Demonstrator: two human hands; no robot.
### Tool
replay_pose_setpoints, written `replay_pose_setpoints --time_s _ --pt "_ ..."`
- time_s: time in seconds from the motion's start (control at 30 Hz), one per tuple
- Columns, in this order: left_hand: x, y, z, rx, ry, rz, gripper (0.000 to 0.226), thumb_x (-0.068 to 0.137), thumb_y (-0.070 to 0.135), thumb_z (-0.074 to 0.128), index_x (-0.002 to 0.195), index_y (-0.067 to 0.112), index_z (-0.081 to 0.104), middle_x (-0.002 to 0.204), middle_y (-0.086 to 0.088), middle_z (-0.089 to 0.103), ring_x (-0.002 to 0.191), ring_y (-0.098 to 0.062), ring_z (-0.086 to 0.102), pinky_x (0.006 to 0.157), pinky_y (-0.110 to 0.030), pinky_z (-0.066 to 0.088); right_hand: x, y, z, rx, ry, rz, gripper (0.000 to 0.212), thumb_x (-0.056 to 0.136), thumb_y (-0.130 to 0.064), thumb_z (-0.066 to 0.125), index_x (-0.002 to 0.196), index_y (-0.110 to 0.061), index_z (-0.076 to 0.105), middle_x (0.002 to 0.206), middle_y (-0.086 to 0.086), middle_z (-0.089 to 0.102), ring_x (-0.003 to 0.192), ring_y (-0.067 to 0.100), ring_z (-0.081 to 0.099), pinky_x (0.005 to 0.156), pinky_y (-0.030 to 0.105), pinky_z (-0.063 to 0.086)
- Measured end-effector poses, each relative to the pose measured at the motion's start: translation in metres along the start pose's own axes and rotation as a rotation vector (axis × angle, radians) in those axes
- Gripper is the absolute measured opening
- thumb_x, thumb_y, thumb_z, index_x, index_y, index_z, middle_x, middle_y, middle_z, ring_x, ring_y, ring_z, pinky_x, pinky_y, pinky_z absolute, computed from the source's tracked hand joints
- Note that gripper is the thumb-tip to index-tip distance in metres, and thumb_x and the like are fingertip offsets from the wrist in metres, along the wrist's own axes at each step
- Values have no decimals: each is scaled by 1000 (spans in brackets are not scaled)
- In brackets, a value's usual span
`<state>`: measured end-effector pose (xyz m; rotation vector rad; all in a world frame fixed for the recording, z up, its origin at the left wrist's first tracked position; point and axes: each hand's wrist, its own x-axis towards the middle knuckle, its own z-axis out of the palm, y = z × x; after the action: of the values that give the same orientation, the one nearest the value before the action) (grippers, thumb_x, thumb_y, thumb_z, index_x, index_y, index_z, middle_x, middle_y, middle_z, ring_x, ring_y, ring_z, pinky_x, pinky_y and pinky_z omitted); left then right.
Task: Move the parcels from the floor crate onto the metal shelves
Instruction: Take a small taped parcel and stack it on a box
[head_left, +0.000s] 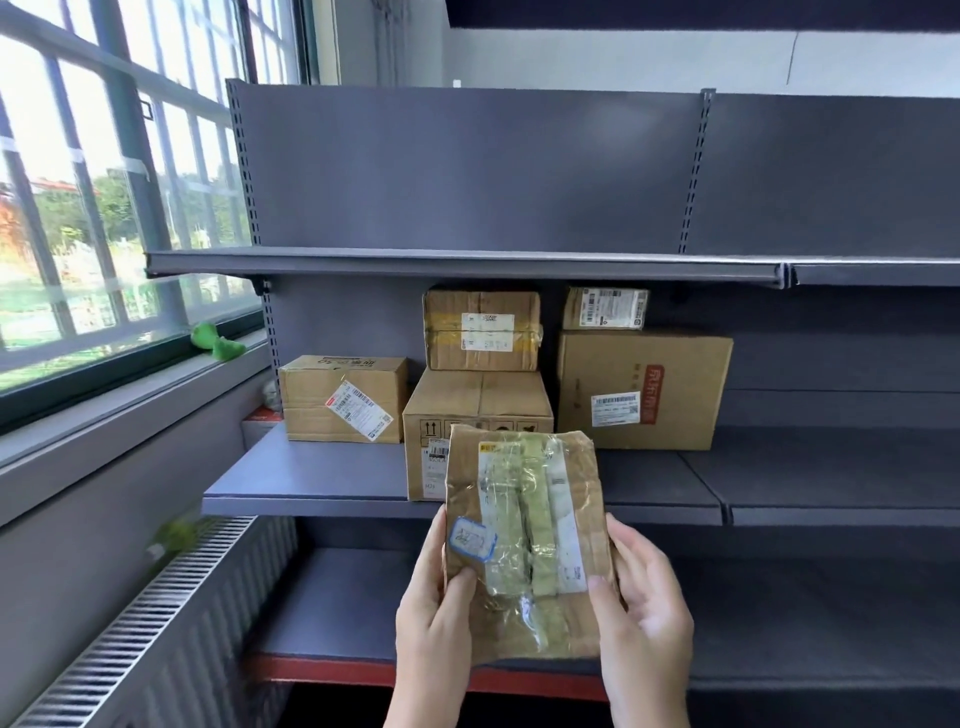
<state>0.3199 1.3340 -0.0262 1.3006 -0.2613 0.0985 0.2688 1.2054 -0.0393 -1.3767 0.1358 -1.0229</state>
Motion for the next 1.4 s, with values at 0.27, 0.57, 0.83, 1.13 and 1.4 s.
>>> replay_pose_setpoints --time_s 0.27,0.57,0.83,1.13,1.4 --pt "0 8 -15 4 70 -13 66 90 -8 43 109 53 60 111 4 70 95 -15 61 96 -48 45 1 -2 15 16 -77 30 53 81 16 55 109 -28 62 113 -21 66 111 -5 57 88 8 45" --pt "-4 26 -40 90 88 21 65 90 -11 41 110 49 58 104 19 71 93 1 64 79 -14 49 16 -11 19 -9 -296 50 53 82 6 61 111 -38 55 118 -21 62 116 -7 51 103 22 41" --pt "-7 54 -74 236 -36 101 67 88 -17 38 114 41 57 102 23 70 91 5 64 75 -15 50 87 -73 57 -395 -731 -317 60 69 -37 67 118 -54 36 127 -35 35 118 -17 34 96 8 24" --pt "-14 78 -86 436 -199 188 84 84 -19 43 107 61 57 115 28 64 106 6 58 81 -7 43 93 -87 90 -511 -1208 -340 72 74 -29 76 122 -62 33 130 -22 41 116 -1 41 91 16 31" --pt "-11 88 -95 598 -295 178 66 72 6 49 114 56 56 111 20 67 94 1 62 82 -21 48 75 -66 80 -426 -1041 -333 50 69 -37 79 109 -47 49 97 -24 58 94 7 57 87 35 46"
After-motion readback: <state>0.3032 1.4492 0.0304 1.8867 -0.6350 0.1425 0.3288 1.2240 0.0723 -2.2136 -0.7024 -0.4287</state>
